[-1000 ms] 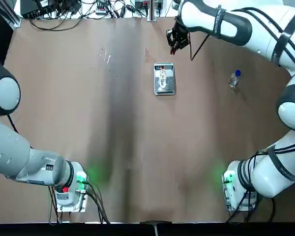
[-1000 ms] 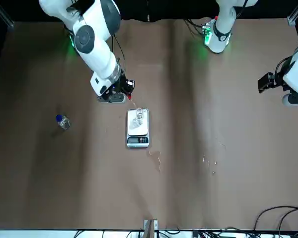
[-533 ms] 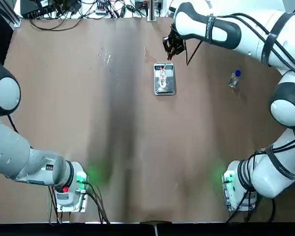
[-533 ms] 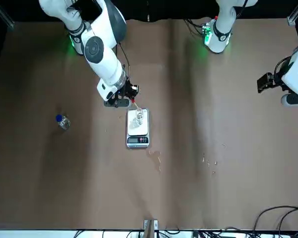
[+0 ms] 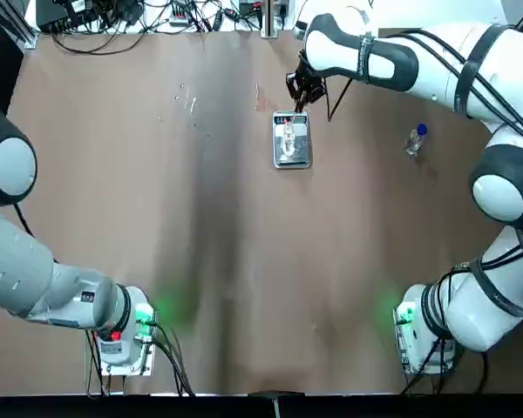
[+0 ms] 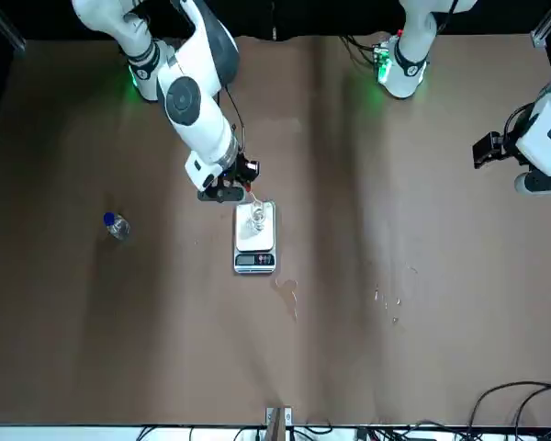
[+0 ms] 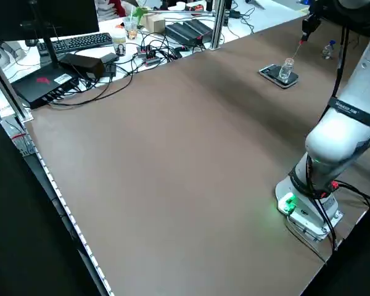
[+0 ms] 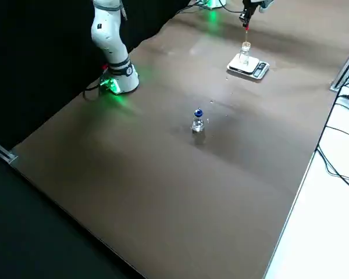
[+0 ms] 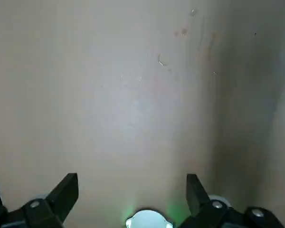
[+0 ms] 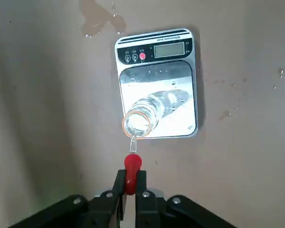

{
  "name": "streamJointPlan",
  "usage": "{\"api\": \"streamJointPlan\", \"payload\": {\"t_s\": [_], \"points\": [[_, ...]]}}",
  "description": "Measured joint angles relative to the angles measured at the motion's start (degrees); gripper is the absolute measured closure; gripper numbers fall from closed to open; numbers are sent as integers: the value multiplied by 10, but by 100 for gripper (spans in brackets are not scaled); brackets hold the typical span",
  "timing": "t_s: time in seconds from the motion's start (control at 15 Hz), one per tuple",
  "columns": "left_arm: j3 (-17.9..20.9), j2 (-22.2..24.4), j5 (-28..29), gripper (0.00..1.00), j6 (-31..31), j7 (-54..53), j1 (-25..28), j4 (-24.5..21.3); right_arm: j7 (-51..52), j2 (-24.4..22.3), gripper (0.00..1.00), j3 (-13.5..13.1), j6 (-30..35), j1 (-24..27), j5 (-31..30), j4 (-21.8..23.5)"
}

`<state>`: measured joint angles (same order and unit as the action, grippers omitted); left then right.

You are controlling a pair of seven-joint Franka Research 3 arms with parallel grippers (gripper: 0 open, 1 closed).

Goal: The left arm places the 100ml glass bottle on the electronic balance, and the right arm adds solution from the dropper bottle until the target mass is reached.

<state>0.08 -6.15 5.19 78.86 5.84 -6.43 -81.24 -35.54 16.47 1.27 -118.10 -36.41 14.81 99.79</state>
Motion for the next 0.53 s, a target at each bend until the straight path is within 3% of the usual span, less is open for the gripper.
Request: {"api": "streamJointPlan", "payload": {"t_s": [0.4, 0.53], "points": [[0, 0, 0, 0, -2, 0, -2, 0, 0, 5, 89, 0, -6, -1, 0, 0], [0, 0, 0, 0, -6, 0, -2, 0, 0, 5, 95, 0, -6, -1, 0, 0]]}}
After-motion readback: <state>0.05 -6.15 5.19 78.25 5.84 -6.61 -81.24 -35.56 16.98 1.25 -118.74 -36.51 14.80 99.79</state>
